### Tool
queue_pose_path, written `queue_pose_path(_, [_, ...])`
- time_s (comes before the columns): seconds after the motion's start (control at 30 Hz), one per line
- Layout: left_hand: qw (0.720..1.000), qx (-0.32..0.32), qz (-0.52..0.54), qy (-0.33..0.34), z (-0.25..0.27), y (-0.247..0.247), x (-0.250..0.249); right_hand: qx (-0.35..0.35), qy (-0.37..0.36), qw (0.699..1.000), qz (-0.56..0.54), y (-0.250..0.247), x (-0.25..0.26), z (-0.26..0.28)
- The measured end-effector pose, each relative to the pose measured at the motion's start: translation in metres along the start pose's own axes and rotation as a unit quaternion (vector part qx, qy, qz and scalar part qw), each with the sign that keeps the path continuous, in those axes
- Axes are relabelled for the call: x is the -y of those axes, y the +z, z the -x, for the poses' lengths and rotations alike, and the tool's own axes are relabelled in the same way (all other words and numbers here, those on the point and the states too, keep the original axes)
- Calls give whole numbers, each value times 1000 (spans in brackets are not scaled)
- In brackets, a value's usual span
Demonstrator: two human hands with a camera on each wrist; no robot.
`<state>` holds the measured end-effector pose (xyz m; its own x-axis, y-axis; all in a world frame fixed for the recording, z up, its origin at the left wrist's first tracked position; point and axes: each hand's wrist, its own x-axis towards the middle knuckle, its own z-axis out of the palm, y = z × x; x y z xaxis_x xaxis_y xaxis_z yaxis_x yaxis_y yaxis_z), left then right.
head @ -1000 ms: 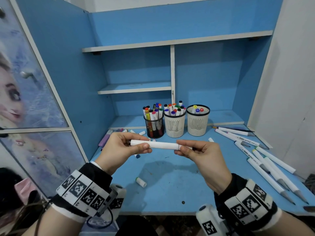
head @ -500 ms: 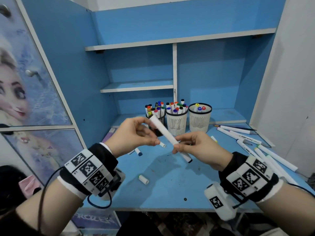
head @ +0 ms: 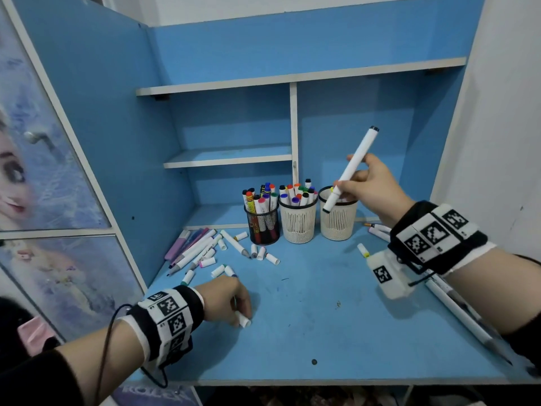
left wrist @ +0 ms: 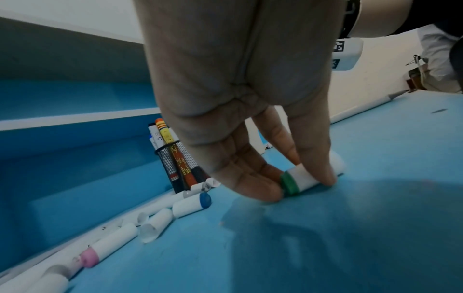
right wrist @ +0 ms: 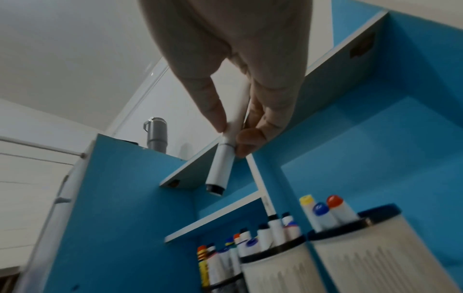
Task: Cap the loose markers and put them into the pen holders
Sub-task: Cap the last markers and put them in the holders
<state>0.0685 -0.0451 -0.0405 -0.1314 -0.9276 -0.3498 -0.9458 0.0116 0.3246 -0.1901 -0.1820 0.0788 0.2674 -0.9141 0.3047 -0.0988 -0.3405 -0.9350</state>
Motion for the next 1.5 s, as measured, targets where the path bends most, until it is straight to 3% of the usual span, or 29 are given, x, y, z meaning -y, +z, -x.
queue_pose_path(0.23, [994,-74,-75,-31,-40,-26,11,-69,-14,995,75,-8,-19,-42])
queue_pose_path(0.43, [980,-181,-48,-62,-73,-62,28,-121,-72,984,112,-13,-38,-59])
queue_pose_path(0.67, [977,-123,-129,-118,-98,-79,48,-188,-144,965,111,-14,-45,-73])
queue_pose_path(1.13, [953,-71,-280,-88,-117,-81,53,-108,-144,957,229,-13,-76,-85])
queue_pose_path(1.3, [934,-100,-338,-58,-99,-90,57,-92,-121,954,259,-16,-86,-88])
queue_pose_path(1.5, [934,-180,-309,13,-59,-108,60,-94,-99,952,273,-15,-95,-90])
